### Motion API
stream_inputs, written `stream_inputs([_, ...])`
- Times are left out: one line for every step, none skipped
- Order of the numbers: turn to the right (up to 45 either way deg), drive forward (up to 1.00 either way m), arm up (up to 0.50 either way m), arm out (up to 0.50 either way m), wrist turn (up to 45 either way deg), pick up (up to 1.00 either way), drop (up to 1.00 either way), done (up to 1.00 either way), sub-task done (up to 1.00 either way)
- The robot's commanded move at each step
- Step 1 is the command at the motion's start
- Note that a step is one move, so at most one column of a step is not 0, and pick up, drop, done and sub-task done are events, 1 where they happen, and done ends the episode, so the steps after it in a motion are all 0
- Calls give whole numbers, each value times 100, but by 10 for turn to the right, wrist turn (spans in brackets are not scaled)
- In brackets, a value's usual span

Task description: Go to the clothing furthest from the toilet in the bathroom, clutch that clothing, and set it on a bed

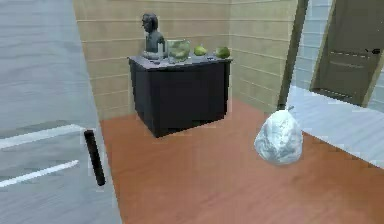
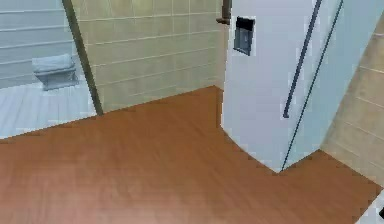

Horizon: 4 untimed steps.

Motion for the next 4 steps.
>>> stream_inputs([-450,0,0,0,0,0,0,0,0])
stream_inputs([-450,0,0,0,0,0,0,0,0])
stream_inputs([-450,0,0,0,0,0,0,0,0])
stream_inputs([-90,0,0,0,0,0,0,0,0])
